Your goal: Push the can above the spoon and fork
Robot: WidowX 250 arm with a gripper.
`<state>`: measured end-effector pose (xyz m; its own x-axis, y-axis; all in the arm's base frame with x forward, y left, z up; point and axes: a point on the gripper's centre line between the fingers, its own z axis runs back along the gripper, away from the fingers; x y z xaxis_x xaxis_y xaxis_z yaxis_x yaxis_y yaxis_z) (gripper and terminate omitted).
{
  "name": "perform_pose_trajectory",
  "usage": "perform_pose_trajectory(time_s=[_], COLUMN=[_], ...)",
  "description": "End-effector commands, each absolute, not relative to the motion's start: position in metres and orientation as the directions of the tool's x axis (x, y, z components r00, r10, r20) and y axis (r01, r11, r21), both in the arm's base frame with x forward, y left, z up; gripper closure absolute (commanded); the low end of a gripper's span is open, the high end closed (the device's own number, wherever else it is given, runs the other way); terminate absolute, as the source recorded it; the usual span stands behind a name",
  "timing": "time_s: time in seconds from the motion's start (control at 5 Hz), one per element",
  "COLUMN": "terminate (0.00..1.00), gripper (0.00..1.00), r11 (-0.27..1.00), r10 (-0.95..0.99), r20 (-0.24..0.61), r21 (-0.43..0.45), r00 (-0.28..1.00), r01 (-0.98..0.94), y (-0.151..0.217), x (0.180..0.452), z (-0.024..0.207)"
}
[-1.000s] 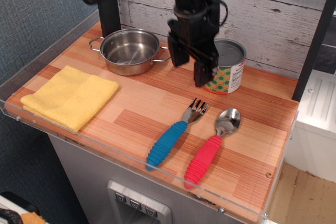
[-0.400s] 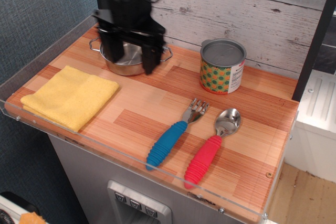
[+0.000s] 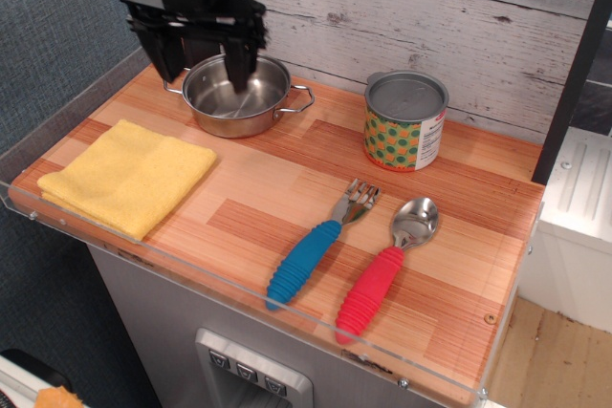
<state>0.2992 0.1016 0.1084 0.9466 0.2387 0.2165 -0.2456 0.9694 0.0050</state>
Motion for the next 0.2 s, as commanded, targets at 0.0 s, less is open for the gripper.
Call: perform_pose_trajectory(time_s=[0.0], terminate=[1.0], gripper=[0.0], r11=[0.944], r10=[0.312], r20=[0.283], r21=[0.014], r00=[0.907], r01=[-0.329], y=[0.1103], x=[0.3028], z=[0.1291])
